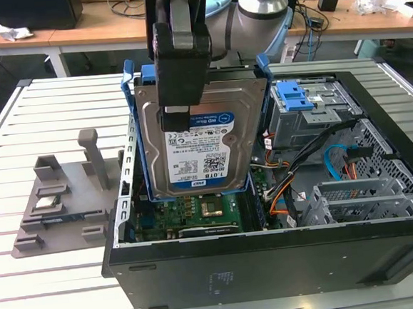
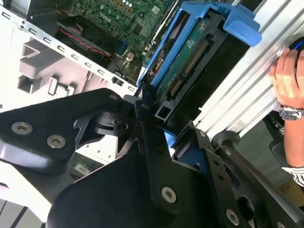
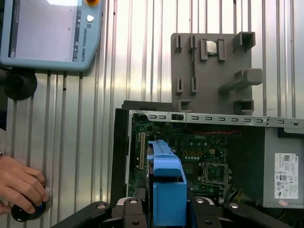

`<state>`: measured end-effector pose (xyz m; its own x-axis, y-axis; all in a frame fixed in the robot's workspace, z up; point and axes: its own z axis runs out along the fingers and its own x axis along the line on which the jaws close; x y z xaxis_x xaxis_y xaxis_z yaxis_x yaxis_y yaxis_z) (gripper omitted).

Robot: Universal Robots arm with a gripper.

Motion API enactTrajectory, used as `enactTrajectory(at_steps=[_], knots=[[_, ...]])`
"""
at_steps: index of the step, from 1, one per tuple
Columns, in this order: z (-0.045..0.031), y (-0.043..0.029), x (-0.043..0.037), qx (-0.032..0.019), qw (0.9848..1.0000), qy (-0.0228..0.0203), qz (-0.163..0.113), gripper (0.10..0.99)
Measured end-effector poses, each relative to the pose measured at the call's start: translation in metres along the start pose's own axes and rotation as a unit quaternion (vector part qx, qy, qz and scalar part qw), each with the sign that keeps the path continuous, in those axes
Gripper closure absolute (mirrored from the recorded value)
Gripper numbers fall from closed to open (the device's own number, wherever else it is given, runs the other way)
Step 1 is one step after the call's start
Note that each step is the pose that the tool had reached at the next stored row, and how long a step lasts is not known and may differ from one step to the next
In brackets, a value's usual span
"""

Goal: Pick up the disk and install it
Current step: 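Pick up the disk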

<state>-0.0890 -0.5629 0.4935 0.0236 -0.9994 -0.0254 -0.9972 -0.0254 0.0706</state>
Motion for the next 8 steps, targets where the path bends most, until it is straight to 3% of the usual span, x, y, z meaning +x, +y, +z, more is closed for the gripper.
enactTrajectory(at_steps=[4,6,8], knots=[[-0.0003,-0.0031,0.0001,0.0000,1.0000,0.0001,0.000,0.722],[-0.0012,-0.0162,0.0004,-0.0003,1.0000,0.0000,0.000,0.722],[-0.0017,-0.0232,0.0006,-0.0005,1.0000,0.0000,0.000,0.722]])
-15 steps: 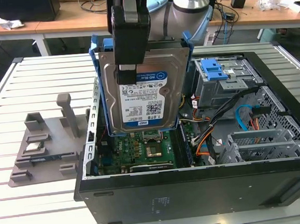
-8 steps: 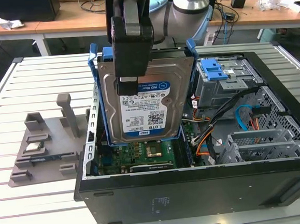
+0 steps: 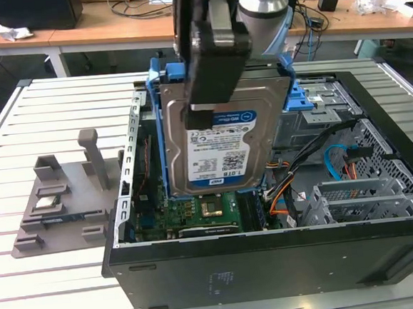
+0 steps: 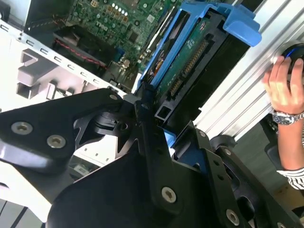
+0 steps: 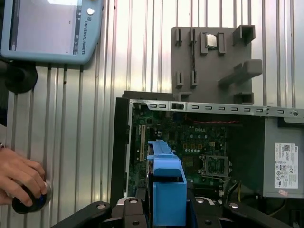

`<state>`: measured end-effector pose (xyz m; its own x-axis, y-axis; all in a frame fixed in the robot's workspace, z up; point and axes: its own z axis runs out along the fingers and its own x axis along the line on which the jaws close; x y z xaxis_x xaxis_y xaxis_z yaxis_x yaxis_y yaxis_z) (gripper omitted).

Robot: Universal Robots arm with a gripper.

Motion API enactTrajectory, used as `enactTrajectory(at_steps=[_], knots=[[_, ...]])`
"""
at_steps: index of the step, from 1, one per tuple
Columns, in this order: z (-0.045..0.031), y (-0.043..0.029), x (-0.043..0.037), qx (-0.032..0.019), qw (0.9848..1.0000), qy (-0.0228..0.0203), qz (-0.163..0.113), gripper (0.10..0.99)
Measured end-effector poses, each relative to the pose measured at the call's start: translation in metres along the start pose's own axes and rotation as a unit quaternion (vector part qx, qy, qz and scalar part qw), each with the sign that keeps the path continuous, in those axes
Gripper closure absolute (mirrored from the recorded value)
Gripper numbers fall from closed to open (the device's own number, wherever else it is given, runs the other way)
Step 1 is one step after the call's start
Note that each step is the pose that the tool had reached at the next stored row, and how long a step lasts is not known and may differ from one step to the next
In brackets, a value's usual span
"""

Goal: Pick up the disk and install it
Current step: 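Pick up the disk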

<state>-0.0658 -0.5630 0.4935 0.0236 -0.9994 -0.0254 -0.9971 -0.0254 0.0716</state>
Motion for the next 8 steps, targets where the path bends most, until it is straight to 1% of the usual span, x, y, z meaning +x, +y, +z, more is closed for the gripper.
enactTrajectory(at_steps=[2,3,6,7,8], knots=[[-0.0006,-0.0091,0.0002,-0.0003,1.0000,0.0000,0.000,0.722],[-0.0009,-0.0123,0.0003,-0.0005,1.0000,0.0000,0.000,0.722],[-0.0020,-0.0278,0.0007,-0.0010,1.0000,0.0000,0.000,0.722],[-0.0027,-0.0374,0.0009,-0.0014,1.0000,0.0000,0.000,0.722],[-0.0032,-0.0439,0.0011,-0.0016,1.0000,0.0000,0.000,0.722]])
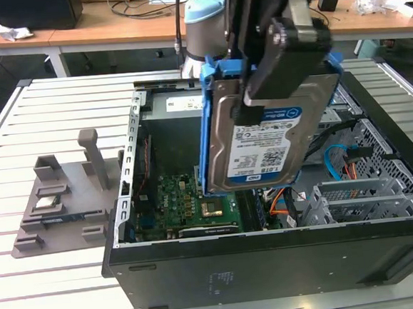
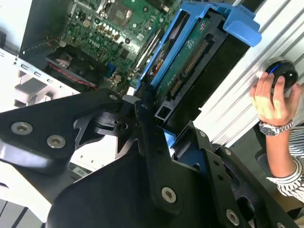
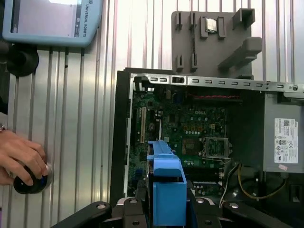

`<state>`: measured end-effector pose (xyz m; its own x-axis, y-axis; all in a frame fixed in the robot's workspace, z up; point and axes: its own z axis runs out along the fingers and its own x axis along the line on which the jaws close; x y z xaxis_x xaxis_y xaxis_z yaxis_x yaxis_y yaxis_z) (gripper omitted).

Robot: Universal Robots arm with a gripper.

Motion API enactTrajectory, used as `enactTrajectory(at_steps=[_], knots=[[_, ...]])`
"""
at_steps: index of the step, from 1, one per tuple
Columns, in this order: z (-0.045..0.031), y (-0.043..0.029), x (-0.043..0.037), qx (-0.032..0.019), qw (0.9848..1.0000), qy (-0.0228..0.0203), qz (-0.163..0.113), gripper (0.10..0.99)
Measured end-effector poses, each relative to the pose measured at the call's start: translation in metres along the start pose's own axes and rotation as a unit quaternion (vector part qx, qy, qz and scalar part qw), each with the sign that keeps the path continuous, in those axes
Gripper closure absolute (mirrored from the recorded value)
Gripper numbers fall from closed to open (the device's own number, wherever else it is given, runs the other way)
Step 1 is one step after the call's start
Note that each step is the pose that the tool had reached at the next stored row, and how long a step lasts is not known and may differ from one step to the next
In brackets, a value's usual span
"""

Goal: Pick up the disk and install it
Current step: 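Pick up the disk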

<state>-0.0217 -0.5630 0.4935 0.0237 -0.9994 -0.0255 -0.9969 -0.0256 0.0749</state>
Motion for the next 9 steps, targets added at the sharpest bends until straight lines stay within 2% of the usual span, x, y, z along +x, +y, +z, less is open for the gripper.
enactTrajectory(at_steps=[3,7,8,9], knots=[[-0.0010,-0.0136,0.0003,-0.0005,1.0000,0.0000,0.000,0.722],[-0.0022,-0.0284,0.0006,-0.0007,1.0000,0.0000,0.000,0.722],[-0.0029,-0.0376,0.0008,-0.0008,1.0000,0.0000,0.000,0.722],[-0.0032,-0.0425,0.0010,-0.0009,1.0000,0.0000,0.000,0.722]])
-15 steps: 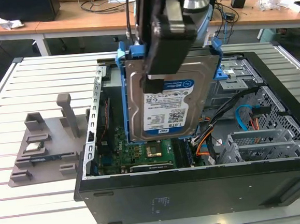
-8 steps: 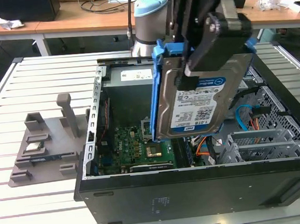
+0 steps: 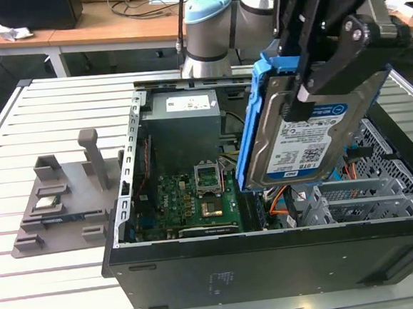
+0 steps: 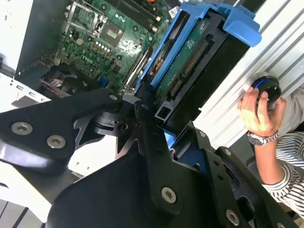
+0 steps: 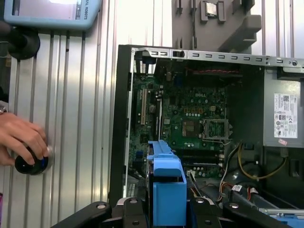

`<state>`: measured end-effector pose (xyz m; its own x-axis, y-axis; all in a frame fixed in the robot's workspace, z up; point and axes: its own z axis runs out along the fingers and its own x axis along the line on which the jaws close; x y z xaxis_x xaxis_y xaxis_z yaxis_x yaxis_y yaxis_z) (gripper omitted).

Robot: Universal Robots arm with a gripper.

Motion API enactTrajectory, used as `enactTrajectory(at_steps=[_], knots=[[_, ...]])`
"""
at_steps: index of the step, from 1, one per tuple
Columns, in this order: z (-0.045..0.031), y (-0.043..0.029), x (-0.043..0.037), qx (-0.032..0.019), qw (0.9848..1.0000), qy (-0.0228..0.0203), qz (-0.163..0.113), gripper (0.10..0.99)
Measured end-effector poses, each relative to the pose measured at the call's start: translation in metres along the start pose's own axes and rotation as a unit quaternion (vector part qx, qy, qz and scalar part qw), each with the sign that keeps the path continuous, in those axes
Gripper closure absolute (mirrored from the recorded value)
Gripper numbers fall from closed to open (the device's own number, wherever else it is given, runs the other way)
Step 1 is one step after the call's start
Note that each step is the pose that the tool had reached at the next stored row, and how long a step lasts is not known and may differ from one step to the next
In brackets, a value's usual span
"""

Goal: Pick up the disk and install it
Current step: 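Pick up the disk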

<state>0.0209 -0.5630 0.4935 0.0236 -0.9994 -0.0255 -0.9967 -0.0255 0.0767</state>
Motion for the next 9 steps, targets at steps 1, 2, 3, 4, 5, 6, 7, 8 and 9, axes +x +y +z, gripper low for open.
enactTrajectory(at_steps=[1,2,3,4,5,6,7,8,9], knots=[[-0.0004,-0.0059,0.0002,-0.0001,1.0000,0.0000,0.000,0.722],[-0.0008,-0.0106,0.0003,-0.0001,1.0000,0.0000,0.000,0.722],[-0.0011,-0.0145,0.0003,-0.0002,1.0000,-0.0001,0.000,0.722],[-0.0012,-0.0167,0.0004,-0.0002,1.0000,-0.0001,0.000,0.722],[-0.0015,-0.0197,0.0004,-0.0002,1.0000,0.0000,0.000,0.722],[-0.0018,-0.0224,0.0005,-0.0002,1.0000,0.0000,0.000,0.722],[-0.0019,-0.0245,0.0006,-0.0002,1.0000,0.0000,0.000,0.722],[-0.0021,-0.0282,0.0006,-0.0002,1.0000,0.0000,0.000,0.722],[-0.0024,-0.0317,0.0008,-0.0002,1.0000,0.0000,0.000,0.722]])
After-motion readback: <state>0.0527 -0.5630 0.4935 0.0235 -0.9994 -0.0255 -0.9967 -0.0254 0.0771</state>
